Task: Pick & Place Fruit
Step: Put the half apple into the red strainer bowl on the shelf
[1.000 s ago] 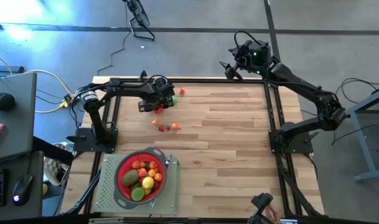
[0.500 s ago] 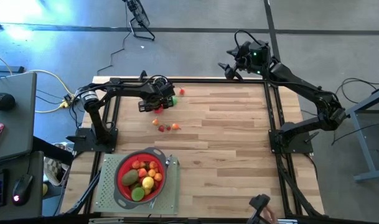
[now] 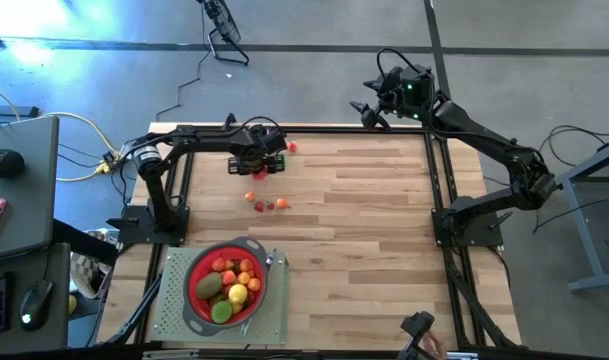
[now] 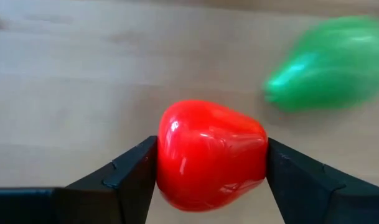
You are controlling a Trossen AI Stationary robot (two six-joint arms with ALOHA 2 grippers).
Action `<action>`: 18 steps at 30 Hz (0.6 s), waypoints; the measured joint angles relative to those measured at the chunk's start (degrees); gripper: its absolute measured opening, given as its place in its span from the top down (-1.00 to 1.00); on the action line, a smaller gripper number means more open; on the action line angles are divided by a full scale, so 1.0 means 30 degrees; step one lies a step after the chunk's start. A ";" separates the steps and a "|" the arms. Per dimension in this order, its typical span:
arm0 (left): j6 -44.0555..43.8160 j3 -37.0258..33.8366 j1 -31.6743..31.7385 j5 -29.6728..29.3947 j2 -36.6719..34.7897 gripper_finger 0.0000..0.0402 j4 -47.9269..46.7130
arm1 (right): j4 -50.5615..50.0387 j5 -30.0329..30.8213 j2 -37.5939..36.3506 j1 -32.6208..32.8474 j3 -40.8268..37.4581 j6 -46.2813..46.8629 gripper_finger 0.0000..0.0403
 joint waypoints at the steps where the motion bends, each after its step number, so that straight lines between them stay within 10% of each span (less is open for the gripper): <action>1: 0.0184 0.0270 -0.0026 0.0003 -0.0081 -0.27 -0.0093 | -0.0004 0.0000 0.0000 0.0000 0.0005 0.0002 -0.69; 18: 0.1177 0.5202 -0.2277 0.0200 -0.1712 -0.27 -0.7089 | -0.0017 0.0066 0.0000 0.0000 0.0005 -0.0012 -0.69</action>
